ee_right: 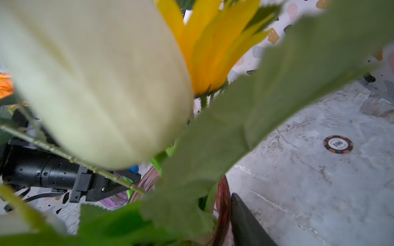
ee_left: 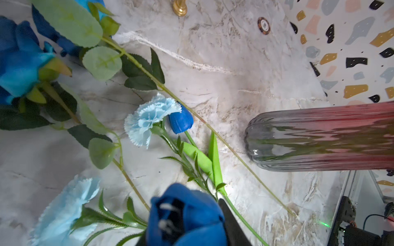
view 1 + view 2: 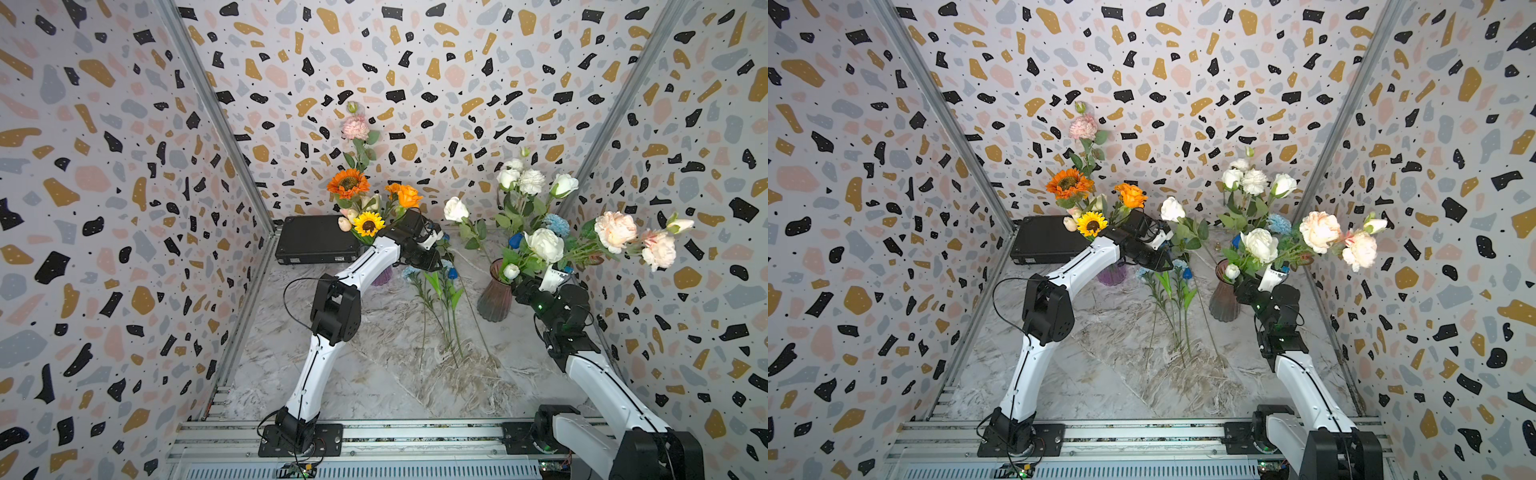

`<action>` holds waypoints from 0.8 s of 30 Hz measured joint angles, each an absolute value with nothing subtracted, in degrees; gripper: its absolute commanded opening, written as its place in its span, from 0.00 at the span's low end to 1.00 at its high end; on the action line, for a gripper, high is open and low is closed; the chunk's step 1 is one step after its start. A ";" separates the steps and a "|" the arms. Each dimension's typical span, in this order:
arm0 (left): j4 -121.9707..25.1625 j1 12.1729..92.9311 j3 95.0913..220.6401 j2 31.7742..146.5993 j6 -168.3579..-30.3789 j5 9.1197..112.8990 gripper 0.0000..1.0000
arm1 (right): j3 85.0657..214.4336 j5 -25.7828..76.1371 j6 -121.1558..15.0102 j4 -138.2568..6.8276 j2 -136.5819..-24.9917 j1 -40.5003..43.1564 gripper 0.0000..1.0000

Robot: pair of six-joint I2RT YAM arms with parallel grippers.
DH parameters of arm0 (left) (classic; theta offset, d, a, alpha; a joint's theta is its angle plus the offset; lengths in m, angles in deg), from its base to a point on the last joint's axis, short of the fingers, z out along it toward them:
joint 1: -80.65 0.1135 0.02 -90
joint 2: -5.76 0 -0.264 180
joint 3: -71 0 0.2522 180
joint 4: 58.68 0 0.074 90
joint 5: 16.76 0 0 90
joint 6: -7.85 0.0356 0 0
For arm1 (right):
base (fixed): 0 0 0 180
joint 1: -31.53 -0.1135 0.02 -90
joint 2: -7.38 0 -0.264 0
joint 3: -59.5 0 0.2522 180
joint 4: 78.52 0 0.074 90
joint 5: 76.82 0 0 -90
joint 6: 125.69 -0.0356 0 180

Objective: Pick out blue flowers from the vase
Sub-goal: Place the flower at the center of the board.

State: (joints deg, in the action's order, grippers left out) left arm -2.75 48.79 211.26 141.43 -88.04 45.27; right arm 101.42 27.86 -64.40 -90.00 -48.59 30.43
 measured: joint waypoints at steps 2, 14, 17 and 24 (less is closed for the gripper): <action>-3.58 48.82 209.84 141.43 -87.99 45.25 0.39 | 101.44 27.68 -64.18 -89.43 -48.26 30.43 0.56; -9.13 48.79 204.57 141.41 -87.49 45.40 0.61 | 101.44 26.59 -62.63 -86.63 -46.49 30.43 0.74; -11.23 48.79 203.35 140.71 -87.56 45.53 0.62 | 101.44 26.11 -62.08 -85.08 -45.40 30.43 0.80; -17.22 48.79 193.10 130.72 -88.50 46.56 0.62 | 101.44 24.86 -60.90 -81.21 -40.78 30.40 0.97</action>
State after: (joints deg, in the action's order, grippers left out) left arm -17.22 48.79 193.10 130.72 -88.50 46.56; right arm 101.44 24.86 -60.90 -81.21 -40.78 30.40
